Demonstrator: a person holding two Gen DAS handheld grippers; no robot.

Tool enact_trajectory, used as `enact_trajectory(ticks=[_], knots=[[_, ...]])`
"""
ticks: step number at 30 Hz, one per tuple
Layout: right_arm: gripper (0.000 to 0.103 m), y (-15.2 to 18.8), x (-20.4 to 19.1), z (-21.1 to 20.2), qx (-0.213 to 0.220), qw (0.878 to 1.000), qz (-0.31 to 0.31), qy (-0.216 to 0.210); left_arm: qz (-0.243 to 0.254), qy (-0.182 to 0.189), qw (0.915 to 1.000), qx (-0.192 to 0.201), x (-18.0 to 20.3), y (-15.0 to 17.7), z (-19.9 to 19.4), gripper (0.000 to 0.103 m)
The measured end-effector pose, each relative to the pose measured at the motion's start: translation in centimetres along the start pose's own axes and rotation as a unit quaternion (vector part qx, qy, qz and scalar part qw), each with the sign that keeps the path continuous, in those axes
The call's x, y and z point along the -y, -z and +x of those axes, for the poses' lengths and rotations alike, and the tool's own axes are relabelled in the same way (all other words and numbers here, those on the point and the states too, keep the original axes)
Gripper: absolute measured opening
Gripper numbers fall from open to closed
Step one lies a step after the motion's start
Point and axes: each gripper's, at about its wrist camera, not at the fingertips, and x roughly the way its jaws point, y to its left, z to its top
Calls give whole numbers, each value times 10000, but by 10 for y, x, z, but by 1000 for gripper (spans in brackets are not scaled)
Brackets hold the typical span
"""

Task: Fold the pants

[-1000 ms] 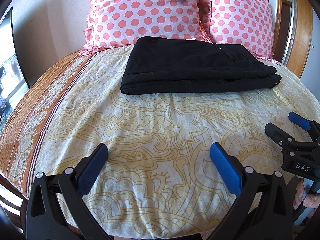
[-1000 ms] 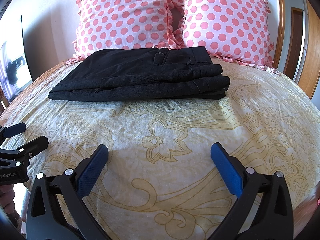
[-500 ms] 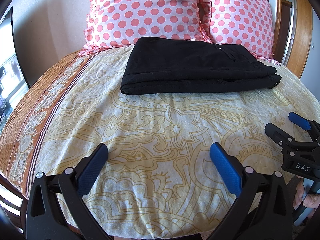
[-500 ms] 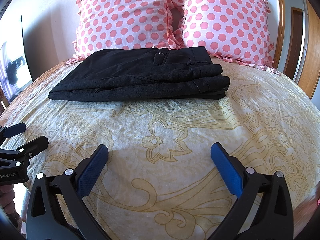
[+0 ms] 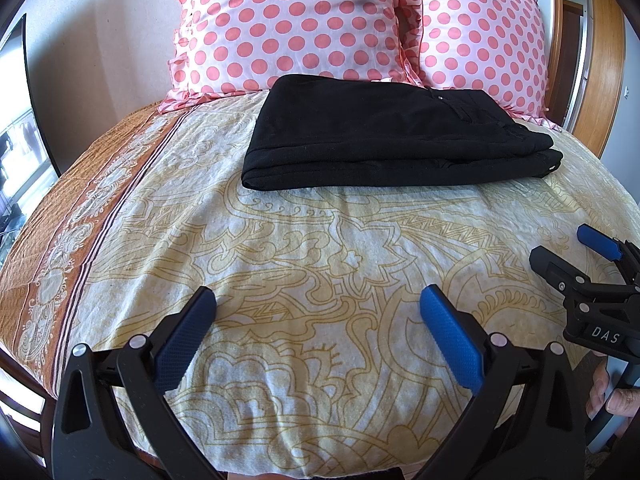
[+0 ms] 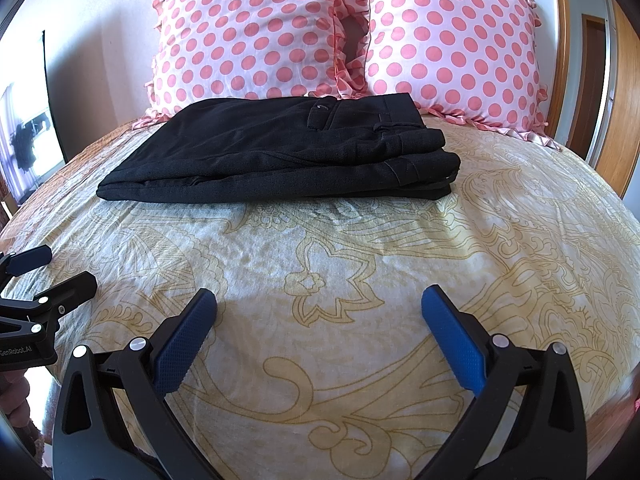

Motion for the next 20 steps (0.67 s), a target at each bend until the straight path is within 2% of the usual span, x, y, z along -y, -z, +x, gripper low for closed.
enact_trajectory(ticks=[20], knots=[[102,0,0,0,5,10000,1,1,33,23,10000,-4,0,-1,1,101]])
